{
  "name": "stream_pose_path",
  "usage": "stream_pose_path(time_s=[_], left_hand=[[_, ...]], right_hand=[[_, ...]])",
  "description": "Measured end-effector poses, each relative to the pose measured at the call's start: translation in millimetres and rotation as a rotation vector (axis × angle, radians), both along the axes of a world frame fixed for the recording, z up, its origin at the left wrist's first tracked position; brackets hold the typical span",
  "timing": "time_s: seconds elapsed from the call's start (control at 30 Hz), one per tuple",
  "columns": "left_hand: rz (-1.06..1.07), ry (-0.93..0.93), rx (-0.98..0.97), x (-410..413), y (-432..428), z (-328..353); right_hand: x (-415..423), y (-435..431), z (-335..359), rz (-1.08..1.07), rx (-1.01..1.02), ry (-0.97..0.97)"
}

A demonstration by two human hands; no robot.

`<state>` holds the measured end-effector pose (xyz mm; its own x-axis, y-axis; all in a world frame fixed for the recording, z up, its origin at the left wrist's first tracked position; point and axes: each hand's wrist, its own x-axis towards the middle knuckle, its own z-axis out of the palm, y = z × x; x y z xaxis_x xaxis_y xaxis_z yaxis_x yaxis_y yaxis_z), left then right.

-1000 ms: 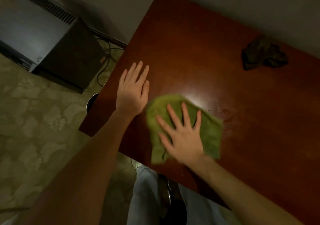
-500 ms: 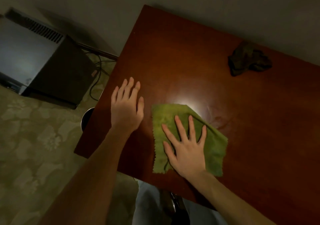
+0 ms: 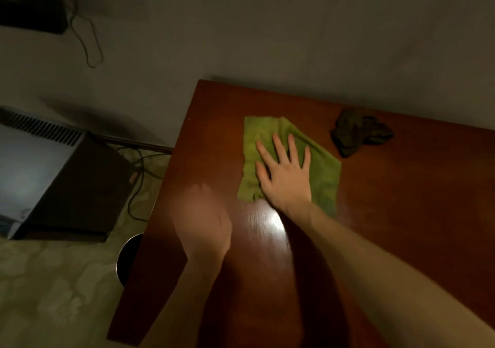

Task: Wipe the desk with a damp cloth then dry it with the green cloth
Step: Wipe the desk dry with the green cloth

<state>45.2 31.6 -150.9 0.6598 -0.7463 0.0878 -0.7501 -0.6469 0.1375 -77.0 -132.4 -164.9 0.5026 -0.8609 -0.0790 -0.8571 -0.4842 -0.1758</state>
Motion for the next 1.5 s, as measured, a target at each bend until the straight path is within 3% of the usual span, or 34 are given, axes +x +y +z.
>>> stream_pose_path(time_s=[0.1,0.17,0.33,0.5,0.63,0.73,0.87,1.03,1.13,1.23,1.37,1.5], left_hand=[[-0.037,0.137,-0.022,-1.4,-34.0,22.6],[-0.218,0.221,-0.093,-13.3,-67.6,33.7],[-0.746,0.244,-0.135,-96.5,-170.7,51.1],[-0.818,0.149,0.101,-158.6,-254.1,46.6],[-0.833,0.135,0.285,-163.9,-297.1,28.3],[-0.858,0.047,0.245,-156.2,-307.2,24.8],[-0.781,0.059,0.068,-130.5,-298.1,32.1],[-0.464,0.062,-0.052,-45.3,-246.8,26.2],[-0.32,0.006,-0.057,8.8,-206.7,16.5],[-0.25,0.001,-0.073,37.8,-183.9,17.0],[-0.276,-0.013,-0.024,48.5,-179.1,24.2],[-0.209,-0.006,-0.004,37.8,-185.9,26.1]], right_hand=[[-44.2,69.2,8.7,0.044,0.036,0.003],[-77.8,109.3,10.0,0.012,0.061,0.016],[-143.2,79.1,6.1,-0.467,-0.005,0.062],[-179.3,-10.7,-3.2,-0.755,-0.027,0.026],[-186.3,20.1,-3.2,-0.656,-0.076,0.002],[-187.9,13.7,0.1,-0.628,-0.052,0.007],[-175.5,-54.5,0.7,-0.529,-0.013,0.041],[-131.7,-143.1,5.8,-0.271,0.045,0.009],[-94.8,-118.5,4.0,0.063,0.009,0.012],[-111.9,-47.0,6.8,0.309,0.008,0.01],[-168.0,-6.0,11.4,0.17,0.027,0.014],[-149.7,-115.2,7.5,-0.064,0.021,0.017]])
